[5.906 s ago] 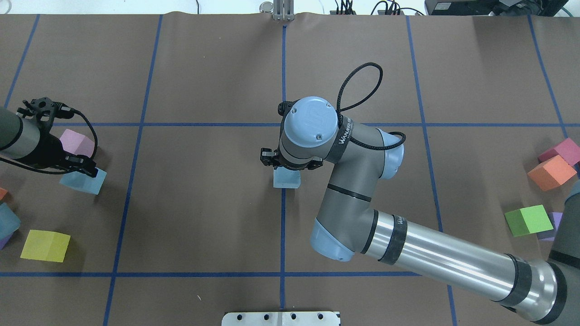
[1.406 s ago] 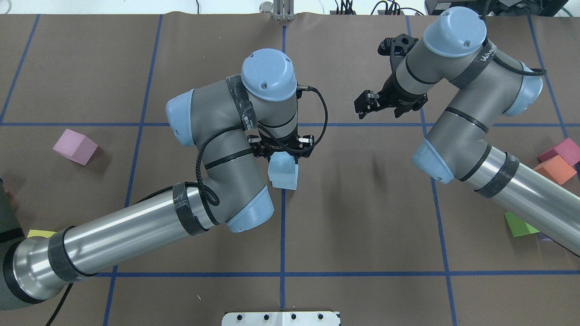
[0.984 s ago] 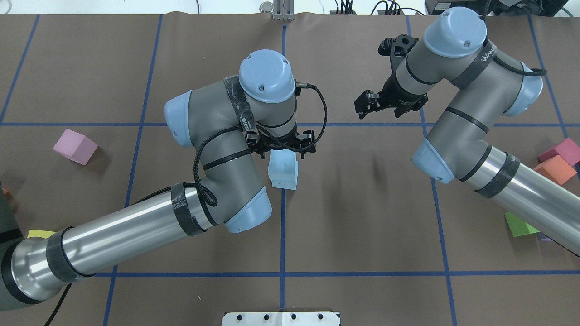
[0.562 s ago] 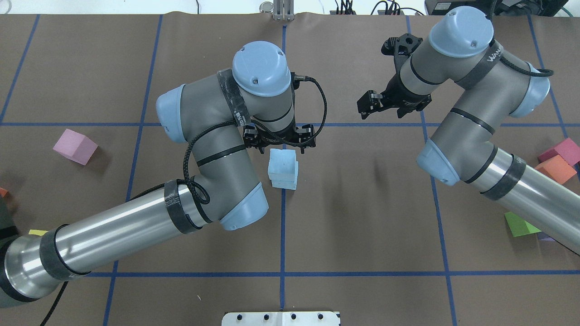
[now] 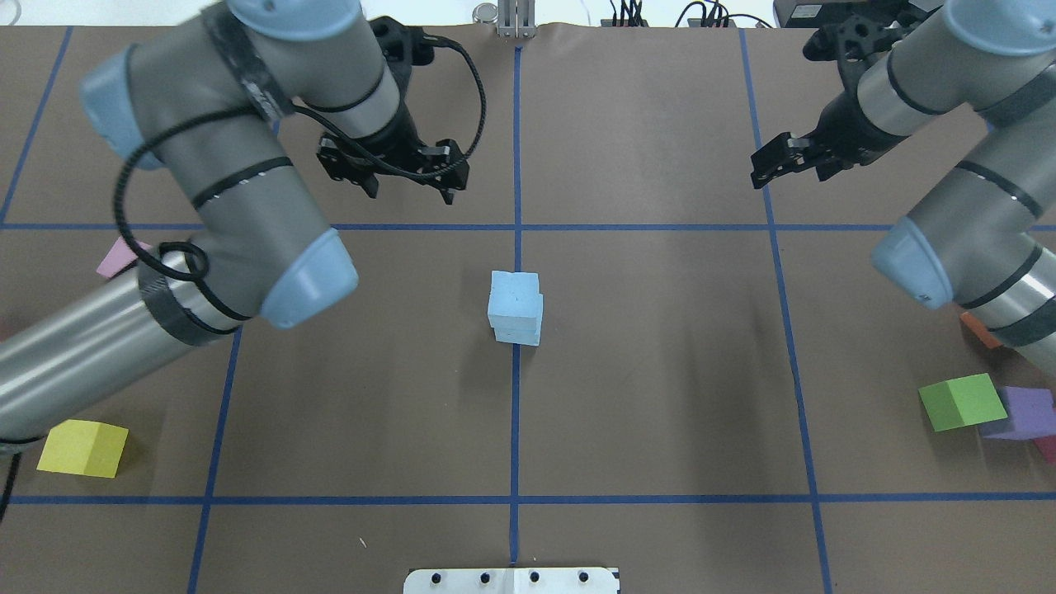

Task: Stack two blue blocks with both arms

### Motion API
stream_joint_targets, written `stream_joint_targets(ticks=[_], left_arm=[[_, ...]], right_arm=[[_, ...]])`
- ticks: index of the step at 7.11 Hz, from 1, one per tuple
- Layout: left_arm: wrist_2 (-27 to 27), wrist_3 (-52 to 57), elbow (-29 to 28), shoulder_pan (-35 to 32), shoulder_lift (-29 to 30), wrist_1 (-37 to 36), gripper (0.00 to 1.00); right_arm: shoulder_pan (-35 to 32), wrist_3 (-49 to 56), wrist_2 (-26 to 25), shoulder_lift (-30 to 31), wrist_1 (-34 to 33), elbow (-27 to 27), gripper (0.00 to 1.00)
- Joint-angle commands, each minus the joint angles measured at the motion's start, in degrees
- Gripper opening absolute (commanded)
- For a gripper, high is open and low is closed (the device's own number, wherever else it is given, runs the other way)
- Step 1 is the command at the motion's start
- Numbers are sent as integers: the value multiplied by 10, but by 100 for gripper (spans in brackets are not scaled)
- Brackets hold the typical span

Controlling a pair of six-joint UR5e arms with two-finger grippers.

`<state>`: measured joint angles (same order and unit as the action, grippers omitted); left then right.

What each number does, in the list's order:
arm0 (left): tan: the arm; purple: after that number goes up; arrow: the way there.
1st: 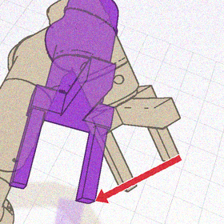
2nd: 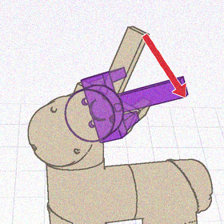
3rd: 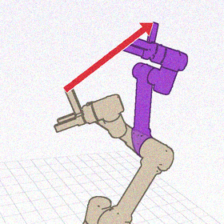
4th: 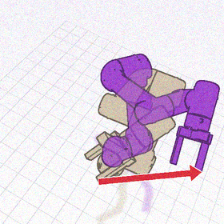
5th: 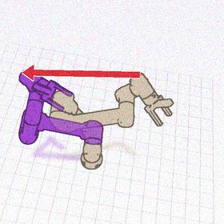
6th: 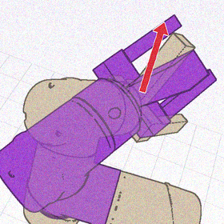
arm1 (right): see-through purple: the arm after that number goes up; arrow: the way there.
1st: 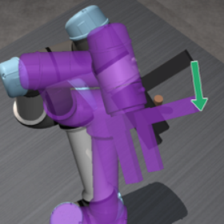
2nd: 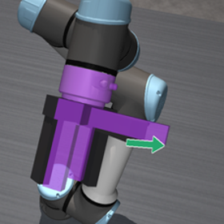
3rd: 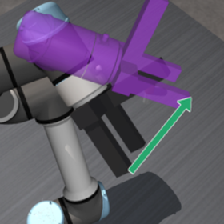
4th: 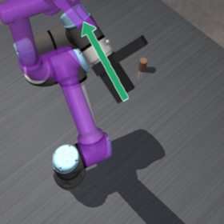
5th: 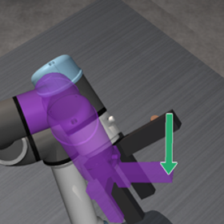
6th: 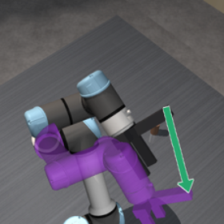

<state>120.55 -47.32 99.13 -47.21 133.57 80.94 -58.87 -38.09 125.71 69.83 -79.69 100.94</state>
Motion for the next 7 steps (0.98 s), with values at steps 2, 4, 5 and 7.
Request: stream_joint_targets(ticks=[2, 4, 5, 7], left_arm=[[83, 260, 81, -176, -149, -38, 100], [141, 424, 46, -290, -224, -38, 100], [151, 495, 21, -332, -256, -39, 100], [146, 615, -79, -383, -264, -41, 100]], right_arm=[[-72, 35, -16, 27, 2, 12, 100], [-155, 59, 49, 106, -4, 29, 100], [-195, 80, 63, 139, -5, 30, 100], [-226, 168, 62, 229, -5, 32, 100]])
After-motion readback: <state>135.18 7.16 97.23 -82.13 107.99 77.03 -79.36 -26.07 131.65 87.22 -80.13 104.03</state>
